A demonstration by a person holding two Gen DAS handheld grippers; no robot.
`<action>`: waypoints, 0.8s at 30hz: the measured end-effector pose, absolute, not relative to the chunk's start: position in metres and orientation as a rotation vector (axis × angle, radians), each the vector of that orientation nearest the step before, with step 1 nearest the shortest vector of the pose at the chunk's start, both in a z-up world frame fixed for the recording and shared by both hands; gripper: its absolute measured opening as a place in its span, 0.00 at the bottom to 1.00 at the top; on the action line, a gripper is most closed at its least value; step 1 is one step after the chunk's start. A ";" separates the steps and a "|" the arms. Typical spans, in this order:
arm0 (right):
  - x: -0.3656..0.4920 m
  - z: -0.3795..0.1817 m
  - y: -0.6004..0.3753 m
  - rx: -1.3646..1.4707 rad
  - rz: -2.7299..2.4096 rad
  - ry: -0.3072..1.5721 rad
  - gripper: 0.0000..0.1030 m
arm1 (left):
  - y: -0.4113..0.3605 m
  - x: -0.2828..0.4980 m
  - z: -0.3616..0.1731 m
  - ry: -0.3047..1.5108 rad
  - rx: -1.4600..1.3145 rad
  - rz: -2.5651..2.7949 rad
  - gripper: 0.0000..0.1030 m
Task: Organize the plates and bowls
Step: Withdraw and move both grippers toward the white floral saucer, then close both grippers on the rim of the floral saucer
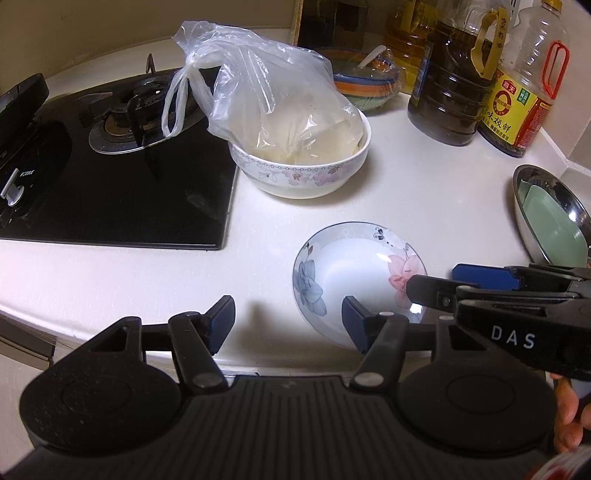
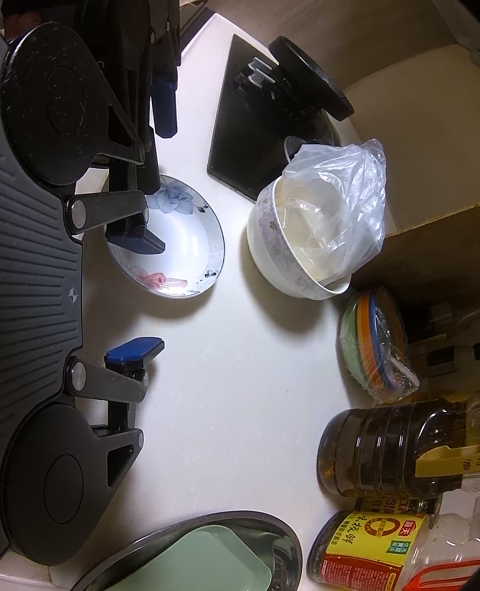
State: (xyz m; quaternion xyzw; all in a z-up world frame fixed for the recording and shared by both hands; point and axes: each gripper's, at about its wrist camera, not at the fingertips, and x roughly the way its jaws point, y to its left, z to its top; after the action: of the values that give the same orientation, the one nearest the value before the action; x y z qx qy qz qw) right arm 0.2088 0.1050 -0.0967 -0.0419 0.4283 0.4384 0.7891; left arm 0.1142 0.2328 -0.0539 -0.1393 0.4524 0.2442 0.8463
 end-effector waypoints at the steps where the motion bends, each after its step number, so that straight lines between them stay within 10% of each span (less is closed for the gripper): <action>1: 0.209 -0.097 0.105 -0.089 0.943 0.922 0.49 | 0.233 0.115 -0.054 0.954 -0.292 0.514 0.60; 24: 0.215 -0.108 0.118 -0.092 0.934 0.950 0.34 | 0.244 0.123 -0.066 0.942 -0.296 0.472 0.44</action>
State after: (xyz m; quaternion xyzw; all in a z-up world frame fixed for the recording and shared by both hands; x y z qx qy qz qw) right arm 0.2151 0.1180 -0.1080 -0.0428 0.4404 0.4329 0.7853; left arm 0.1229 0.2439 -0.0658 -0.1409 0.4479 0.2245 0.8539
